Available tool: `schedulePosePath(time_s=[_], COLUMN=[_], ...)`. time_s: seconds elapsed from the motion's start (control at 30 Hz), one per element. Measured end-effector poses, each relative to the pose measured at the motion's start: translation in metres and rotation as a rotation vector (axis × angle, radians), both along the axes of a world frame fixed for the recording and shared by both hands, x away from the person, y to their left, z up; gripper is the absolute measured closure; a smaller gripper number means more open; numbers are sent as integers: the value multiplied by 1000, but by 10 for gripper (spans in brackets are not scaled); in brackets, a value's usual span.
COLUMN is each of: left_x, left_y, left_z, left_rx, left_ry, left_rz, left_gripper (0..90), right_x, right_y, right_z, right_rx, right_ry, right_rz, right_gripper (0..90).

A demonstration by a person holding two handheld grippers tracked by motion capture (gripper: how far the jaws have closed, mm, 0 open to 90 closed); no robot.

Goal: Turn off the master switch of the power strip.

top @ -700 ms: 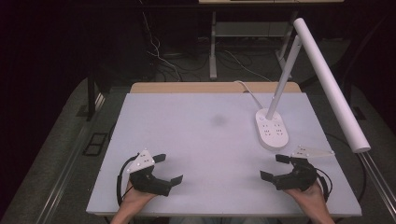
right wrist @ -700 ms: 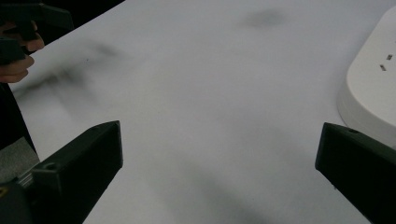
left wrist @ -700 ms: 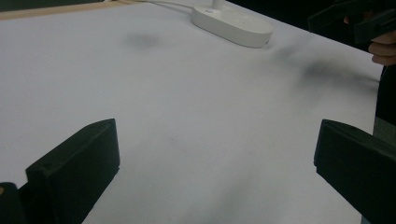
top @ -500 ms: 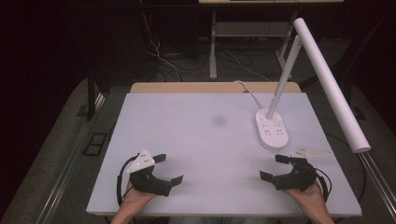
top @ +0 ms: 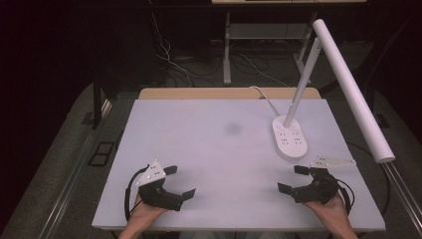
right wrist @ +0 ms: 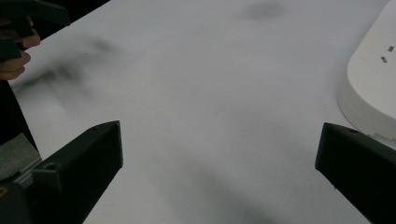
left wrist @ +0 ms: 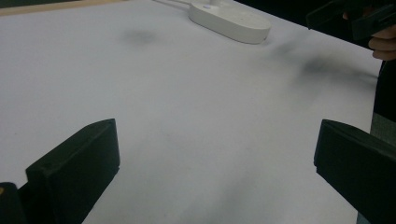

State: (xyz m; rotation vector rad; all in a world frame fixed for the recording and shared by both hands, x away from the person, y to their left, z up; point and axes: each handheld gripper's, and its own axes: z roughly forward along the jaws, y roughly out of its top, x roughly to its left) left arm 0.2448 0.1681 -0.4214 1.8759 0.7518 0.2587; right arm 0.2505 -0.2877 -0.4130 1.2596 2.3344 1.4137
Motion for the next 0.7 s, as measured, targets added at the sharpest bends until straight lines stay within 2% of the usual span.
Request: schedulePosePath(time_s=[0.3,0.43,0.7], left_x=[-1,-1,-1], left_y=[2,3,3], left_z=[1,1,0], left_rx=[-11,-12,-11], left_ry=[0,-2,3], left_rz=[7,11,18], left_gripper=[0,0,0], right_x=[0,2,4], right_y=[2,4,13], right_z=[0,1,5], right_rx=[-12,-33,-65], right_ry=[34,54,54], right_rz=[-4,7,30], right_gripper=[2,3,3])
